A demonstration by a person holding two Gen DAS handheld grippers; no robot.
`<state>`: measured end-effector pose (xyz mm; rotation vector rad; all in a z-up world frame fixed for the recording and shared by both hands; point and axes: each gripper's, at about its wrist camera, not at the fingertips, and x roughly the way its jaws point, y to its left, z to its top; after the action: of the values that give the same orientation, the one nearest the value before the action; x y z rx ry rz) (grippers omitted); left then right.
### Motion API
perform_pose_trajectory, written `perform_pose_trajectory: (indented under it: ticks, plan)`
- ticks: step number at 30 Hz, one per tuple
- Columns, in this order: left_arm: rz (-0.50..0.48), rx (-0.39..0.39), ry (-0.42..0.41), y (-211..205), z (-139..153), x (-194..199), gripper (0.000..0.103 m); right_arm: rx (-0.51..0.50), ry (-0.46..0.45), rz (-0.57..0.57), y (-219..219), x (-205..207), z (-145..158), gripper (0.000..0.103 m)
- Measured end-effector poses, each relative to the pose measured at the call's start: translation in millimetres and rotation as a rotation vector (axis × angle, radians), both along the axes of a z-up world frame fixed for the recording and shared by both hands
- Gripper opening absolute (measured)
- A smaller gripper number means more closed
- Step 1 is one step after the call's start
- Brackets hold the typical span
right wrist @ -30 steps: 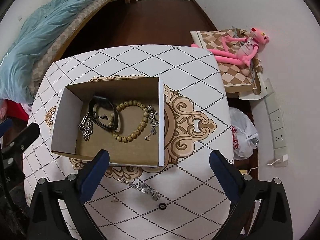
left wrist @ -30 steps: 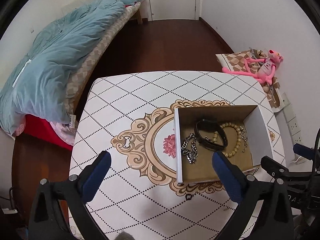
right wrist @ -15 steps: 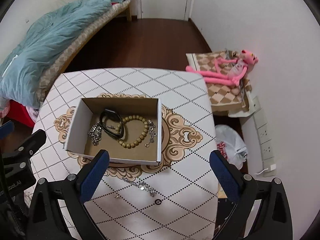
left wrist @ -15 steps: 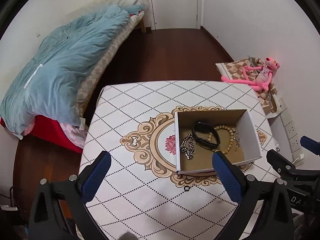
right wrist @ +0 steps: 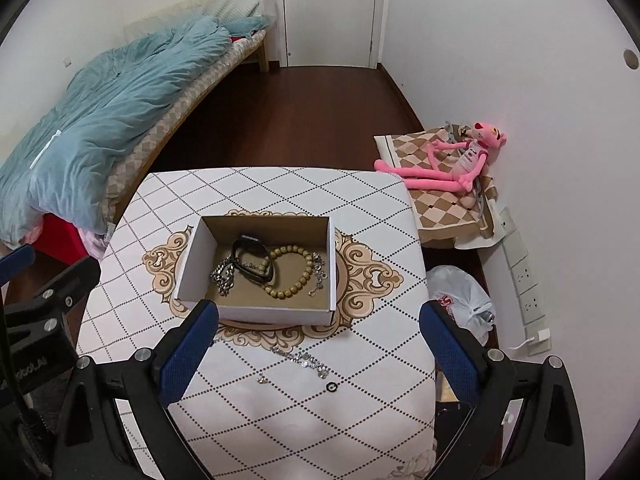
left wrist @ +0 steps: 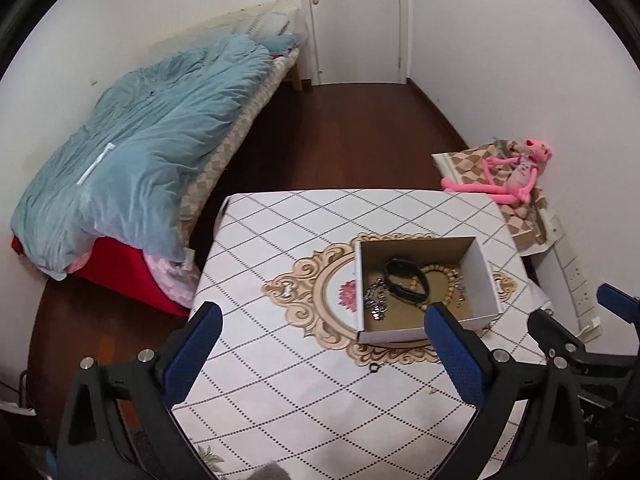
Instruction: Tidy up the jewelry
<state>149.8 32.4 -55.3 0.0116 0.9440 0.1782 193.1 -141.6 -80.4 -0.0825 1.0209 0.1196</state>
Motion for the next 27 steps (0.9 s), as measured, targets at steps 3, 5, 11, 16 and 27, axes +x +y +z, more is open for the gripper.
perform_pose_trajectory:
  ticks: [3, 5, 11, 16, 27]
  plan:
    - [0.015, 0.025, 0.002, -0.9, -7.4, -3.4, 0.103, 0.018, 0.016, -0.005, -3.8, -3.3, -7.7, 0.102]
    - [0.021, 0.032, 0.011, -0.8, -19.0, -6.1, 0.103, 0.037, 0.03, -0.016, -10.3, -4.9, -16.2, 0.102]
    - [0.039, 0.037, 0.091, -1.6, -67.7, -16.0, 0.103, 0.088, 0.16, -0.106, -46.1, -11.2, -81.0, 0.101]
    - [0.046, 0.035, 0.189, -4.7, -115.4, -20.2, 0.103, 0.121, 0.239, -0.145, -60.2, -19.2, -143.9, 0.076]
    - [0.016, 0.013, 0.265, -25.9, -151.9, -23.2, 0.103, 0.066, 0.166, -0.096, -42.5, -30.1, -181.0, 0.018]
